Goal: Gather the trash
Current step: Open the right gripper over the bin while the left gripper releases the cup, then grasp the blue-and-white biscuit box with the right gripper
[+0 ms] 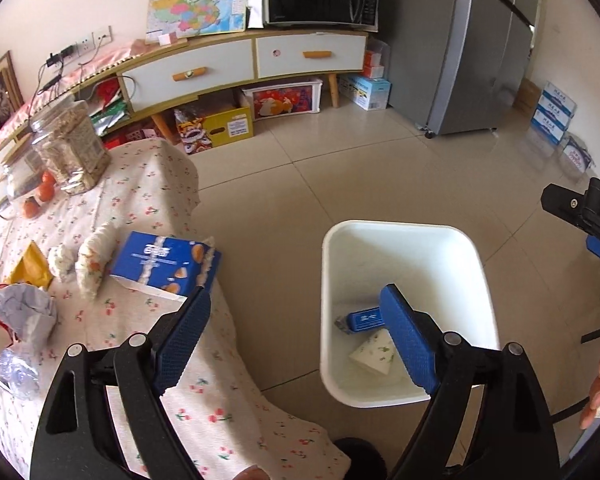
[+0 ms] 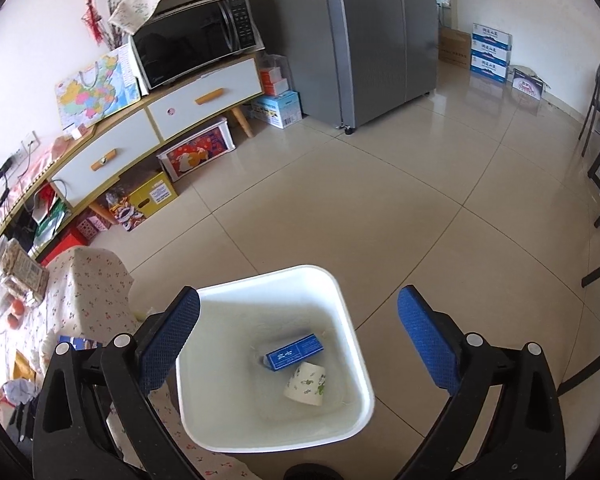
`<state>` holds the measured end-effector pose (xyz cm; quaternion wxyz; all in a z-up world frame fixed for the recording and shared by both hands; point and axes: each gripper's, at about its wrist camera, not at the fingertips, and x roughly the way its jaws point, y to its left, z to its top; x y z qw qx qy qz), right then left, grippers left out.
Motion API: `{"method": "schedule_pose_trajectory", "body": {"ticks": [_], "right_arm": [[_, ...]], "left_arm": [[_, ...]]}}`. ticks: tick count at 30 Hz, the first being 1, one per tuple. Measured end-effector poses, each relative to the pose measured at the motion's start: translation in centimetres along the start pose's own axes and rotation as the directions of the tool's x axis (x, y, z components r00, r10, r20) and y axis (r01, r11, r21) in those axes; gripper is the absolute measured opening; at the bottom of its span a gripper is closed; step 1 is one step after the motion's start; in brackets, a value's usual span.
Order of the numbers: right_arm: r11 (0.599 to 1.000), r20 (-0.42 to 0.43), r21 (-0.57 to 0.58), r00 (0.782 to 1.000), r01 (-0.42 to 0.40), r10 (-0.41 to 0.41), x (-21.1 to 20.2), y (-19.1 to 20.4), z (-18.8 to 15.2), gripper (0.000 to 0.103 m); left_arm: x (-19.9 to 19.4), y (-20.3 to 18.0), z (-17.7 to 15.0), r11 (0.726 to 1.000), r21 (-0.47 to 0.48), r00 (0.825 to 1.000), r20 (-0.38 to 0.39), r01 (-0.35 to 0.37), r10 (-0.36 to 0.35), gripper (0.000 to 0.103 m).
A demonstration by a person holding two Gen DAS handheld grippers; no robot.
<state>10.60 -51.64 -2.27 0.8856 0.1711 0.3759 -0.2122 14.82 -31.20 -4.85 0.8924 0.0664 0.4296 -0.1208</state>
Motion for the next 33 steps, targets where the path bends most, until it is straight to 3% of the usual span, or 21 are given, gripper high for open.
{"method": "schedule_pose_trajectory", "body": {"ticks": [5, 12, 19, 24, 27, 30, 33], "right_arm": [[0.991, -0.056, -0.114, 0.996, -0.076, 0.070, 0.2, 5.3, -1.6, 0.095], [0.946, -0.136, -0.277, 0.982, -0.168, 0.134, 0.8, 12.4, -3.8, 0.095], [0.912, -0.209, -0.340, 0.964, -0.229, 0.164, 2.1, 16.5, -5.4, 0.095], [0.899, -0.284, -0.334, 0.940, -0.283, 0.190, 3.6, 18.5, -6.9, 0.095], [0.885, -0.281, -0.361, 0.939, -0.296, 0.199, 3.9, 20.0, -7.4, 0.095], [0.824, -0.235, -0.476, 0.947, -0.308, 0.218, 3.6, 22.3, -7.9, 0.096], [0.719, -0.219, -0.624, 0.951, -0.307, 0.217, 3.8, 24.6, -9.1, 0.096]], "left_arm": [[-0.7, 5.3, -0.8, 0.994, -0.030, 0.994, 0.007, -0.109, 0.109, 0.084], [-1.7, 11.6, -2.7, 0.975, -0.064, 0.977, 0.016, -0.212, 0.214, 0.084], [-2.0, 17.0, -4.2, 0.959, -0.131, 0.967, -0.021, -0.253, 0.253, 0.084], [-2.6, 20.0, -5.0, 0.948, -0.174, 0.963, -0.048, -0.268, 0.264, 0.084], [-3.0, 21.3, -5.4, 0.944, -0.201, 0.966, -0.056, -0.260, 0.254, 0.084], [-3.4, 22.1, -5.7, 0.947, -0.207, 0.969, -0.059, -0.246, 0.239, 0.084], [-3.9, 22.6, -5.9, 0.951, -0.196, 0.971, -0.053, -0.237, 0.231, 0.084]]}}
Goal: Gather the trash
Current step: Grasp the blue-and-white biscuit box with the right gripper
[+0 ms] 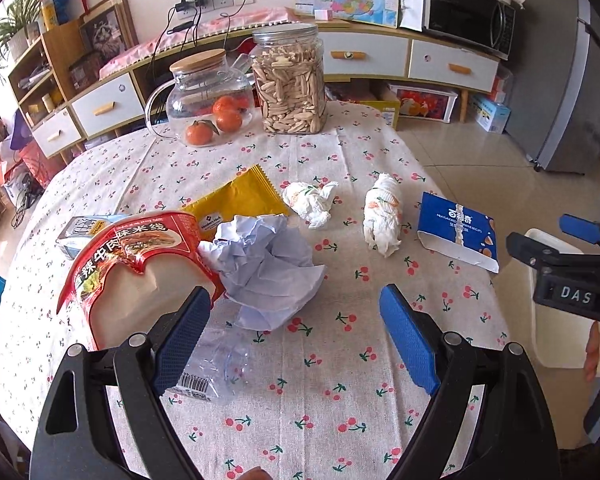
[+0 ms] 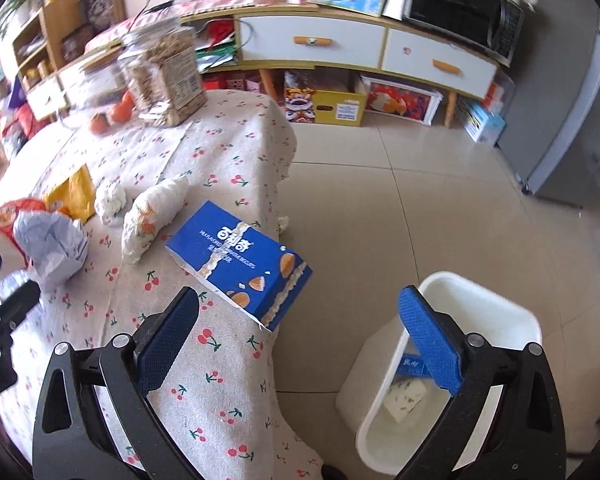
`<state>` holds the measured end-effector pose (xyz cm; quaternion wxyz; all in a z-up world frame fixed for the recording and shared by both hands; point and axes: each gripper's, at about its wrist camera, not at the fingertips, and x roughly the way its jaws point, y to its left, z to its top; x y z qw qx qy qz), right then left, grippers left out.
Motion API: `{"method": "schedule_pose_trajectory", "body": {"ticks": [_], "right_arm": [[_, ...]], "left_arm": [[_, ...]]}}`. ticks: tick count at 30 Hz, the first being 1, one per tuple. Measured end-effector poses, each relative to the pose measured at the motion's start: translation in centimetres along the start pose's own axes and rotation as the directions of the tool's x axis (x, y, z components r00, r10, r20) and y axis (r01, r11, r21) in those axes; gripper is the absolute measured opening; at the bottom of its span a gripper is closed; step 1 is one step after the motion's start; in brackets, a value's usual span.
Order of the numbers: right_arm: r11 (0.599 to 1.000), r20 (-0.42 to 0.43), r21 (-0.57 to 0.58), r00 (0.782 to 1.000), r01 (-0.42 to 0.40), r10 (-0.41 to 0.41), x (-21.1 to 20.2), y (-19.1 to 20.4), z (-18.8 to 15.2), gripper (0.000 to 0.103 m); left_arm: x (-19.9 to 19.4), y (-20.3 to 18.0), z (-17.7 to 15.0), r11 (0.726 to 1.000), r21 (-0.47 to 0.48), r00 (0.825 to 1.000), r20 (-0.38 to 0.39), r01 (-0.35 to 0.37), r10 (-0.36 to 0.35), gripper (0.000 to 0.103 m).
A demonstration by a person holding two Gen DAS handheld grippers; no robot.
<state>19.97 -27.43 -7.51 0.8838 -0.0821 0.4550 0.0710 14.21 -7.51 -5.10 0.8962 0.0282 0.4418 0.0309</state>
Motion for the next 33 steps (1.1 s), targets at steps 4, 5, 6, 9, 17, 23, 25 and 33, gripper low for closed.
{"method": "schedule_pose_trajectory", "body": {"ticks": [4, 5, 6, 9, 17, 23, 25, 33], "right_arm": [[0.980, -0.023, -0.195, 0.999, -0.035, 0.031, 1.9, 1.7, 0.7, 0.096], [0.977, -0.034, -0.209, 0.999, -0.049, 0.043, 2.5, 1.7, 1.1, 0.096], [0.974, -0.048, -0.214, 0.997, -0.069, 0.060, 3.2, 1.6, 1.5, 0.096], [0.966, -0.083, -0.214, 0.988, -0.145, 0.130, 4.9, 1.1, 2.7, 0.096], [0.943, -0.152, -0.199, 0.959, -0.266, 0.239, 7.4, 1.3, 2.5, 0.070], [0.949, -0.146, -0.184, 0.962, -0.257, 0.232, 6.5, 1.6, 2.4, 0.058], [0.956, -0.145, -0.169, 0.966, -0.239, 0.216, 5.8, 1.6, 2.3, 0.057], [0.984, -0.115, 0.033, 0.977, -0.175, 0.178, 0.6, 0.7, 1.9, 0.057]], "left_arm": [[-0.5, 0.7, 0.4, 1.000, 0.008, 1.000, 0.009, 0.017, -0.017, 0.084], [-0.6, 1.0, 0.5, 1.000, 0.005, 1.000, 0.010, 0.022, -0.022, 0.084], [-0.7, 1.2, 0.6, 1.000, 0.001, 1.000, 0.011, 0.027, -0.027, 0.084], [-1.1, 1.8, 0.8, 0.999, -0.014, 0.999, 0.013, 0.045, -0.044, 0.084], [-0.4, 2.0, 0.6, 0.999, -0.001, 0.999, -0.012, 0.052, -0.052, 0.084], [-0.4, 1.5, 1.0, 0.998, 0.001, 0.998, 0.002, 0.055, -0.055, 0.084], [-0.6, 1.3, 1.2, 0.999, 0.007, 0.999, 0.015, 0.052, -0.052, 0.084], [-1.2, 0.3, 3.0, 0.996, 0.009, 0.993, 0.065, 0.094, -0.095, 0.084]]}}
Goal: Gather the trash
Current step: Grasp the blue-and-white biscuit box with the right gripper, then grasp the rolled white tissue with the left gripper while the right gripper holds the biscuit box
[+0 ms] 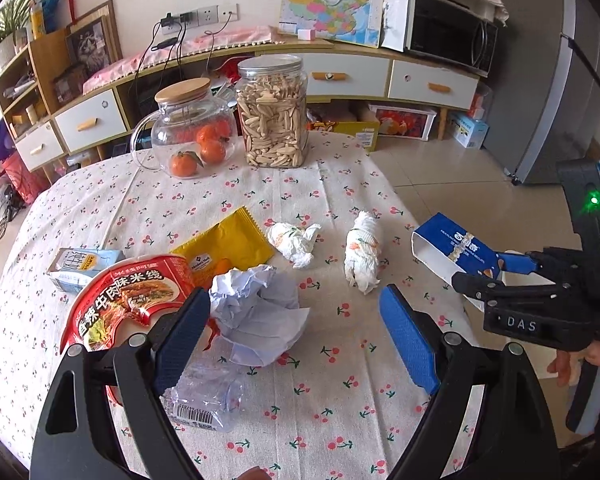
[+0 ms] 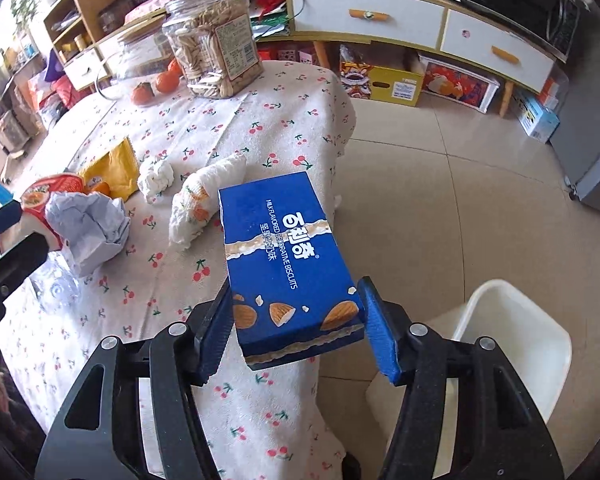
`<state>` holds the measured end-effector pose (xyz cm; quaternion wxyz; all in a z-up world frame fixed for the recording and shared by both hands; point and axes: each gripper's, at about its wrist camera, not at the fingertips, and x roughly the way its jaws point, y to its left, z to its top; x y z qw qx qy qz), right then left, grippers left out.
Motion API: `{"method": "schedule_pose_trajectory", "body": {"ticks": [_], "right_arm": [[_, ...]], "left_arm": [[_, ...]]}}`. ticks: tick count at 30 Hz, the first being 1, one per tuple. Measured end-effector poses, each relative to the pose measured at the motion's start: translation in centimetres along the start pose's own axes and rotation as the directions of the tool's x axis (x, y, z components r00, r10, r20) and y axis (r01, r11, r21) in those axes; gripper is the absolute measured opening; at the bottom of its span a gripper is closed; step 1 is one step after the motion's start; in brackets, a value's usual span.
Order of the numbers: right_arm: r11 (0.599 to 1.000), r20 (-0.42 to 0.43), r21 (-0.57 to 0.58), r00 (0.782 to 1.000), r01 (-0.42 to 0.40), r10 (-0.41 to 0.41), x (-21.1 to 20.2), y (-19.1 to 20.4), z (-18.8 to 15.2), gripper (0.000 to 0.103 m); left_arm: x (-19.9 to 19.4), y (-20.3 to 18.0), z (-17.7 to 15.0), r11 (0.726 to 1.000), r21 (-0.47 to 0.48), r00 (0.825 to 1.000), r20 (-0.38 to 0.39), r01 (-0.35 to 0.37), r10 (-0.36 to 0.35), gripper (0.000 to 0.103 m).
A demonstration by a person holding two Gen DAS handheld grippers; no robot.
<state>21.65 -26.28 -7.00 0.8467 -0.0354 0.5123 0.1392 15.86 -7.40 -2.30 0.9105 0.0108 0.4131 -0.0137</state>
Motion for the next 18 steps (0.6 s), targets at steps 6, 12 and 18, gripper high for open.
{"method": "schedule_pose_trajectory", "body": {"ticks": [6, 12, 18], "right_arm": [[0.991, 0.065, 0.128, 0.997, -0.041, 0.033, -4.2, -0.1, -3.2, 0.057], [0.963, 0.057, 0.256, 0.995, -0.089, 0.076, -3.2, -2.9, -5.2, 0.057], [0.959, 0.070, 0.268, 0.995, -0.093, 0.077, -3.4, -4.0, -5.0, 0.057]], "left_arm": [[2.7, -1.3, 2.3, 0.999, 0.002, 0.999, -0.034, 0.037, -0.037, 0.084], [6.7, -3.8, 4.0, 0.997, 0.011, 0.993, -0.088, 0.080, -0.079, 0.084], [10.9, -6.5, 4.8, 0.995, 0.057, 0.987, -0.143, 0.088, -0.079, 0.084]]}}
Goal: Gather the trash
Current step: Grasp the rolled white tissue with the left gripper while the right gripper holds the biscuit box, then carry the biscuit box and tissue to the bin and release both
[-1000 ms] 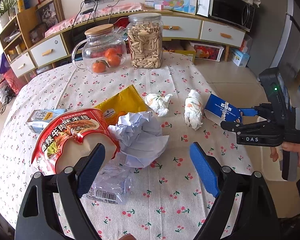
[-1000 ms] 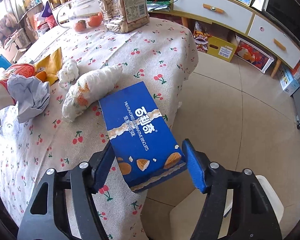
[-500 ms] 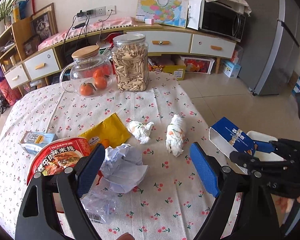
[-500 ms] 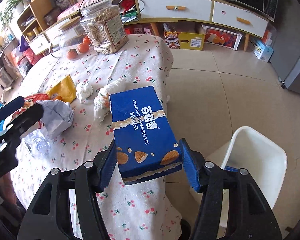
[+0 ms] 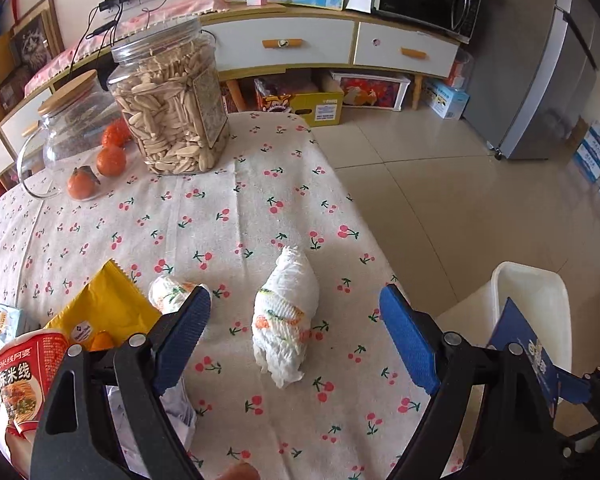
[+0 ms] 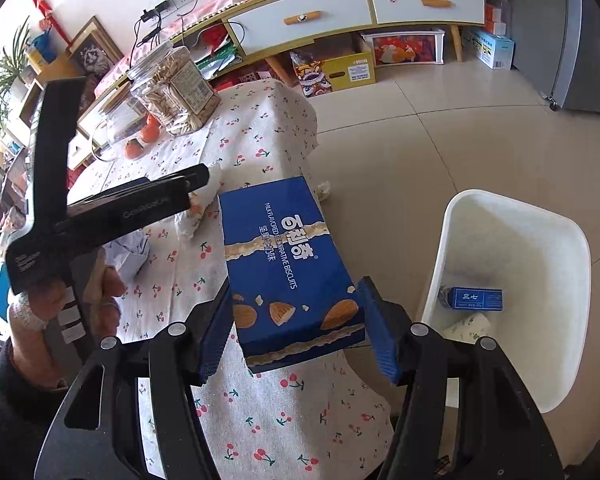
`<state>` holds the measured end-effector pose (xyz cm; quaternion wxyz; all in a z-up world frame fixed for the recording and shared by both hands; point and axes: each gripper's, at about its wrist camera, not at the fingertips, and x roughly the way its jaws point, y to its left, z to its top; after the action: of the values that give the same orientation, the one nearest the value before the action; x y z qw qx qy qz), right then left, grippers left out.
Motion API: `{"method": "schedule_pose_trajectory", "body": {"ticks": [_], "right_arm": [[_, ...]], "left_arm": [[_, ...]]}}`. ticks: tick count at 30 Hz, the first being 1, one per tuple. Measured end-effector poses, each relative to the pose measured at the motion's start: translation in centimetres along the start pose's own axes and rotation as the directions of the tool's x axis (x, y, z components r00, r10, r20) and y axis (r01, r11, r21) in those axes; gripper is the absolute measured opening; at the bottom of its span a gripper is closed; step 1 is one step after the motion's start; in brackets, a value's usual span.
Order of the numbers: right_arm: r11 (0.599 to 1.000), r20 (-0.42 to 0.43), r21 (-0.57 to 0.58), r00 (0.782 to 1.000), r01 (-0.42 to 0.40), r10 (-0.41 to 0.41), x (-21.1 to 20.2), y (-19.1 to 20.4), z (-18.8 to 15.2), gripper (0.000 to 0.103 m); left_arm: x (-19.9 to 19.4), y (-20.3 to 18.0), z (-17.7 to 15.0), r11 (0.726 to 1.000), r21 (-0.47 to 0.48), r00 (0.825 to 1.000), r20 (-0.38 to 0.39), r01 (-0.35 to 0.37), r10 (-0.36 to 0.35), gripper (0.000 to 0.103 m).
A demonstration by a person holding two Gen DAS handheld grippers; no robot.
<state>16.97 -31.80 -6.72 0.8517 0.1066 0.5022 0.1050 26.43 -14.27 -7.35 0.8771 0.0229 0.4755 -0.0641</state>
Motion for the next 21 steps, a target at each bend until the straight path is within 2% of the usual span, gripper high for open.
{"method": "schedule_pose_trajectory", "body": {"ticks": [4, 7, 8, 9, 11, 16, 21], "right_arm": [[1.000, 0.008, -0.024, 1.000, 0.009, -0.008, -0.2, 0.5, 0.1, 0.055], [1.000, 0.014, -0.027, 1.000, 0.009, -0.009, -0.4, 0.4, 0.2, 0.053], [1.000, 0.015, -0.027, 1.000, 0.011, -0.011, -0.5, 0.3, 0.2, 0.053], [1.000, 0.012, -0.026, 1.000, 0.008, -0.008, -0.4, 0.2, 0.2, 0.053], [1.000, 0.002, -0.020, 1.000, -0.002, 0.003, -0.2, 0.0, 0.1, 0.053], [0.998, -0.026, -0.033, 0.998, -0.059, 0.058, 0.5, 0.9, -0.3, 0.053], [0.990, 0.030, -0.120, 0.997, -0.073, 0.077, -1.0, 3.6, -0.6, 0.053]], "left_arm": [[2.7, -0.2, 0.2, 1.000, -0.010, 0.998, -0.056, 0.001, -0.001, 0.083], [4.0, 0.2, -0.1, 1.000, -0.021, 0.995, -0.096, 0.003, -0.005, 0.074], [4.2, 0.4, -0.3, 0.999, -0.032, 0.994, -0.104, 0.012, -0.016, 0.070], [4.4, 0.6, -0.4, 0.999, -0.039, 0.994, -0.109, 0.019, -0.023, 0.058], [4.2, 0.9, -0.7, 1.000, -0.027, 0.995, -0.096, -0.008, 0.006, 0.039], [2.6, 2.1, -1.7, 0.998, -0.055, 0.997, -0.078, 0.006, -0.011, 0.037], [-1.6, 3.7, -2.8, 0.997, -0.076, 1.000, -0.006, 0.023, -0.024, 0.037]]}}
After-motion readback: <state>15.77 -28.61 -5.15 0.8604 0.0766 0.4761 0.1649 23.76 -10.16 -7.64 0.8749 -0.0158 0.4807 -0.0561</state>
